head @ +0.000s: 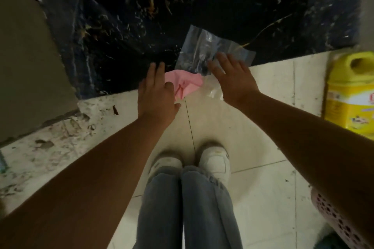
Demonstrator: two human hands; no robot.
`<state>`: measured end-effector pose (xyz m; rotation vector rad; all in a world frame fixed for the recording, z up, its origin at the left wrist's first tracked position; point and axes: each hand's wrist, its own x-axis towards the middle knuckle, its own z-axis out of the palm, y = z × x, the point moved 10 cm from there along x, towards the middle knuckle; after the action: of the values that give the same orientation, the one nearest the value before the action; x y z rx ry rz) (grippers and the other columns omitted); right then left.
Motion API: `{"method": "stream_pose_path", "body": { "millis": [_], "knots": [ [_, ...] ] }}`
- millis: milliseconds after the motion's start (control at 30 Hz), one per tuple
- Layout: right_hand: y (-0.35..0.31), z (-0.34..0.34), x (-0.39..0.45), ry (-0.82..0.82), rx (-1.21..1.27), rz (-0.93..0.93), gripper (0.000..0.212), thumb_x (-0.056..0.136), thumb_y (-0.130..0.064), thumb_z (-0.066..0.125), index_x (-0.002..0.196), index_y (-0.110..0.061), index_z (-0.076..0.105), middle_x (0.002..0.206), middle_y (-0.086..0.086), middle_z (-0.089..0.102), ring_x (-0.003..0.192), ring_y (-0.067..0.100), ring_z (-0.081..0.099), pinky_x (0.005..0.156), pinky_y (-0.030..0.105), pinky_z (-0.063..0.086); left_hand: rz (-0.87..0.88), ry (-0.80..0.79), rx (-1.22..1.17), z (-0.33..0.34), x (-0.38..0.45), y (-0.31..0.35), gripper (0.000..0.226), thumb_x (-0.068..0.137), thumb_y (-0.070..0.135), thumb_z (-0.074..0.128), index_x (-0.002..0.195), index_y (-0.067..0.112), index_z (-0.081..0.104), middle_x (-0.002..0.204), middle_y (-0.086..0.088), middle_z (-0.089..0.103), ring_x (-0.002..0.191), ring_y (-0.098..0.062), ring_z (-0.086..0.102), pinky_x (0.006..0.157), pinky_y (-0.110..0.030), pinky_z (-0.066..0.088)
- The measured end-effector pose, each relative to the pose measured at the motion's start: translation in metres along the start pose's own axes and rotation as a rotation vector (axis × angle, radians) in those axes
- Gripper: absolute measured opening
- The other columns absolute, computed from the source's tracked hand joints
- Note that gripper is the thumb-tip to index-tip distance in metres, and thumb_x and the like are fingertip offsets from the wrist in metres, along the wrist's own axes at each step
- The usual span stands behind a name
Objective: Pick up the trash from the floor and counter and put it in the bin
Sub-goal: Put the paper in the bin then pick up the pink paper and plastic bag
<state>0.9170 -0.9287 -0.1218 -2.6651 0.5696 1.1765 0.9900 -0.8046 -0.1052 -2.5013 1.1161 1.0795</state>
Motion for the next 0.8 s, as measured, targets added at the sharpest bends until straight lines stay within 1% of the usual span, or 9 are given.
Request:
{"method": "stream_pose_path", "body": {
  "millis": [67, 133, 233, 333, 400, 500, 600, 700, 800],
  "knots": [
    [-0.002, 0.010, 0.014, 0.003, -0.029, -0.046, 0.086, 0.083, -0.011, 0.063, 0.147, -0.019, 0.007, 0.159, 0.011, 0.004, 0.146, 0.031, 0.002, 0.121, 0.046, 0.008, 0.043, 0.010, -0.017, 0.014, 0.015, 0.007, 0.061, 0.090, 0.039, 0.056, 0.139, 0.007, 0.039, 0.160, -0.012, 0.004, 0.149, -0.030, -0.001, 0.120, -0.045, 0.015],
    [-0.004, 0.009, 0.018, 0.107, -0.056, -0.092, 0.068, 0.080, -0.006, 0.066, 0.140, -0.012, 0.034, 0.149, 0.018, 0.034, 0.138, 0.037, 0.029, 0.115, 0.050, 0.025, 0.083, 0.067, -0.030, 0.022, 0.022, 0.013, 0.053, 0.087, 0.030, 0.064, 0.130, 0.002, 0.050, 0.155, -0.017, 0.024, 0.146, -0.032, 0.018, 0.116, -0.045, 0.024],
    [-0.005, -0.006, 0.014, 0.285, -0.035, -0.120, 0.032, 0.071, 0.001, 0.072, 0.102, 0.000, 0.067, 0.104, 0.025, 0.068, 0.101, 0.042, 0.062, 0.094, 0.052, 0.046, 0.052, 0.170, -0.006, 0.014, 0.027, 0.013, 0.040, 0.064, 0.011, 0.083, 0.098, -0.002, 0.069, 0.110, -0.021, 0.068, 0.105, -0.037, 0.063, 0.087, -0.041, 0.053],
    [0.000, -0.002, 0.013, 0.198, 0.046, -0.095, 0.023, 0.085, -0.003, 0.055, 0.105, 0.001, 0.065, 0.113, 0.022, 0.065, 0.112, 0.036, 0.055, 0.106, 0.046, 0.034, 0.063, 0.102, -0.020, 0.018, 0.025, 0.020, 0.030, 0.092, 0.013, 0.055, 0.119, 0.003, 0.058, 0.126, -0.015, 0.058, 0.119, -0.030, 0.051, 0.101, -0.038, 0.041],
    [0.005, -0.004, 0.002, 0.180, 0.084, -0.061, 0.025, 0.087, -0.005, 0.051, 0.107, -0.002, 0.064, 0.113, 0.020, 0.064, 0.111, 0.034, 0.055, 0.106, 0.043, 0.032, 0.029, 0.089, -0.058, 0.013, 0.015, 0.016, 0.028, 0.097, 0.015, 0.044, 0.119, 0.005, 0.057, 0.125, -0.012, 0.057, 0.118, -0.027, 0.049, 0.100, -0.034, 0.038],
    [0.010, -0.014, -0.040, 0.130, 0.173, 0.036, 0.025, 0.087, -0.007, 0.049, 0.108, -0.005, 0.062, 0.107, 0.017, 0.064, 0.103, 0.031, 0.057, 0.099, 0.038, 0.037, 0.050, 0.095, -0.061, -0.016, -0.014, 0.019, 0.026, 0.097, 0.016, 0.044, 0.114, 0.005, 0.061, 0.118, -0.012, 0.061, 0.110, -0.026, 0.053, 0.093, -0.033, 0.042],
    [0.022, -0.036, -0.108, 0.216, 0.297, 0.139, 0.014, 0.077, -0.007, 0.064, 0.090, -0.004, 0.067, 0.089, 0.016, 0.069, 0.081, 0.030, 0.066, 0.080, 0.033, 0.047, 0.089, 0.047, -0.001, -0.051, -0.051, 0.041, 0.027, 0.098, 0.018, 0.042, 0.113, 0.007, 0.062, 0.116, -0.011, 0.062, 0.107, -0.024, 0.055, 0.087, -0.032, 0.044],
    [0.035, -0.029, -0.181, 0.041, 0.528, 0.273, 0.023, 0.091, -0.010, 0.042, 0.106, -0.004, 0.059, 0.108, 0.014, 0.064, 0.096, 0.031, 0.061, 0.085, 0.034, 0.044, 0.174, -0.007, 0.064, -0.093, -0.093, 0.082, 0.026, 0.099, 0.021, 0.042, 0.114, 0.008, 0.059, 0.117, -0.011, 0.061, 0.108, -0.024, 0.055, 0.088, -0.031, 0.046],
    [0.068, -0.042, -0.257, 0.093, 0.767, 0.470, 0.025, 0.093, -0.010, 0.040, 0.107, -0.001, 0.058, 0.111, 0.017, 0.063, 0.101, 0.032, 0.060, 0.084, 0.035, 0.046, 0.236, -0.014, 0.052, -0.145, -0.132, 0.141, 0.025, 0.098, 0.017, 0.045, 0.112, 0.003, 0.060, 0.114, -0.015, 0.062, 0.105, -0.027, 0.058, 0.086, -0.033, 0.048]
  ]
}}
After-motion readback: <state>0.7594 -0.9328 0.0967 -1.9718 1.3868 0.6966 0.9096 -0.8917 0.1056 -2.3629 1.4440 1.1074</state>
